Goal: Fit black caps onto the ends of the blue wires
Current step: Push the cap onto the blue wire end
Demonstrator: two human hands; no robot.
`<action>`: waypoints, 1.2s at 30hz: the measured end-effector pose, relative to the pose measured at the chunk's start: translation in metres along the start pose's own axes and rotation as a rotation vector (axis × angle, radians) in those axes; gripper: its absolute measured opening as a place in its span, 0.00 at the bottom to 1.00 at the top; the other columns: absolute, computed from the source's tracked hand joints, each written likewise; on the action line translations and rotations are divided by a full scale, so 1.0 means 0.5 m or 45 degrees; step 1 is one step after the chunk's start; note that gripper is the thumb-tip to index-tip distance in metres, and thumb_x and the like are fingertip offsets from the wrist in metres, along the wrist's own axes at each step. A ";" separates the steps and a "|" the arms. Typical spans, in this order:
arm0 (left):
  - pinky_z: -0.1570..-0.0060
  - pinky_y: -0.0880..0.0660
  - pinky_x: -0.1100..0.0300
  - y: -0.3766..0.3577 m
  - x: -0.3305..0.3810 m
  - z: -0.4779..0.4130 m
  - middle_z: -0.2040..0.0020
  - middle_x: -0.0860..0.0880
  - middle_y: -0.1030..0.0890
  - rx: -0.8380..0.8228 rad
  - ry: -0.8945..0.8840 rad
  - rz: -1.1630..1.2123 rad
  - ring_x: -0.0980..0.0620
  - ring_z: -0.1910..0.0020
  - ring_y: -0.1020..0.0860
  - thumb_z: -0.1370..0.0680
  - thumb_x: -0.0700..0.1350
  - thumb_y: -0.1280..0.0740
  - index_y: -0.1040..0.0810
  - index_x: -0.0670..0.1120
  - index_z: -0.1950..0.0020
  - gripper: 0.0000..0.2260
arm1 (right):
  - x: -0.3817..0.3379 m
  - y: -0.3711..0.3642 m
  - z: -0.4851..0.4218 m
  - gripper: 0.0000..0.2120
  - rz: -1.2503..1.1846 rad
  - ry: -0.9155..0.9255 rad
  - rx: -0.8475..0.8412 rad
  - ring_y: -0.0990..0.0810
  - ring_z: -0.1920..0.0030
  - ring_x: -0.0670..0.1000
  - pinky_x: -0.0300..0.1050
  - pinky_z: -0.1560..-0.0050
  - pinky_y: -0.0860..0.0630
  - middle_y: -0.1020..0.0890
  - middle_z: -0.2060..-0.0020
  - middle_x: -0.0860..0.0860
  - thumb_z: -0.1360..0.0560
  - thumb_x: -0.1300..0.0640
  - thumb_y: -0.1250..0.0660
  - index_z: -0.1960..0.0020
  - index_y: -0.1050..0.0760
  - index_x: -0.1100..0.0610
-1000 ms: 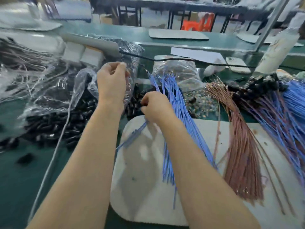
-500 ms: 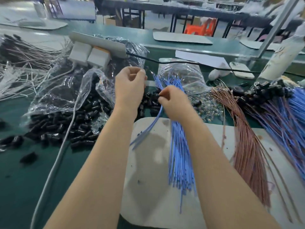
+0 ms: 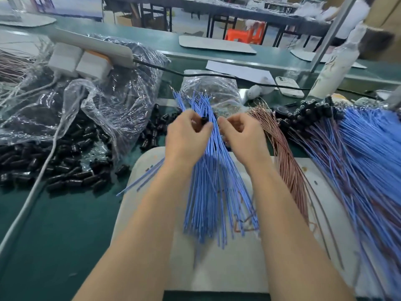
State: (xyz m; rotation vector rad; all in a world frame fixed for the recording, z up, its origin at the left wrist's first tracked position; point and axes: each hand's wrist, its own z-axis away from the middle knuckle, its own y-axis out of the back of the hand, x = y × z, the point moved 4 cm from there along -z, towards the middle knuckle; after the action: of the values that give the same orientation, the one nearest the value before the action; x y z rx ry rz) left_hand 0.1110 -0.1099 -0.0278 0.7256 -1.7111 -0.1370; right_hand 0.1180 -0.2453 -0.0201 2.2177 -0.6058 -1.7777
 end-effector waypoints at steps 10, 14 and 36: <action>0.60 0.34 0.56 0.009 -0.048 -0.006 0.56 0.46 0.22 -0.051 0.122 -0.553 0.43 0.58 0.27 0.26 0.51 0.36 0.26 0.44 0.52 0.11 | 0.017 -0.087 0.027 0.16 0.895 0.009 -0.299 0.25 0.45 0.58 0.47 0.53 0.31 0.22 0.48 0.56 0.24 0.48 0.34 0.45 0.27 0.59; 0.59 0.33 0.59 -0.007 -0.042 -0.004 0.63 0.52 0.24 -0.149 0.127 -0.258 0.48 0.56 0.25 0.26 0.50 0.33 0.25 0.44 0.56 0.09 | 0.018 -0.076 0.023 0.11 0.754 -0.044 -0.245 0.22 0.49 0.60 0.47 0.54 0.29 0.19 0.53 0.58 0.23 0.52 0.37 0.50 0.23 0.59; 0.52 0.26 0.72 -0.027 -0.015 0.013 0.53 0.50 0.20 -0.080 -0.192 0.232 0.56 0.53 0.22 0.24 0.35 0.33 0.23 0.44 0.48 0.08 | 0.001 0.071 0.008 0.08 -0.868 0.108 0.479 0.19 0.69 0.49 0.40 0.65 0.23 0.17 0.66 0.53 0.18 0.58 0.43 0.54 0.30 0.56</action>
State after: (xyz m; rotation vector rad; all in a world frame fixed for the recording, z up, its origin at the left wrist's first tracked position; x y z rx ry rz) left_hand 0.1112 -0.1184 -0.0420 0.5205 -1.8989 -0.1204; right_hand 0.1084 -0.2767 -0.0062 3.0073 -0.1700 -1.9579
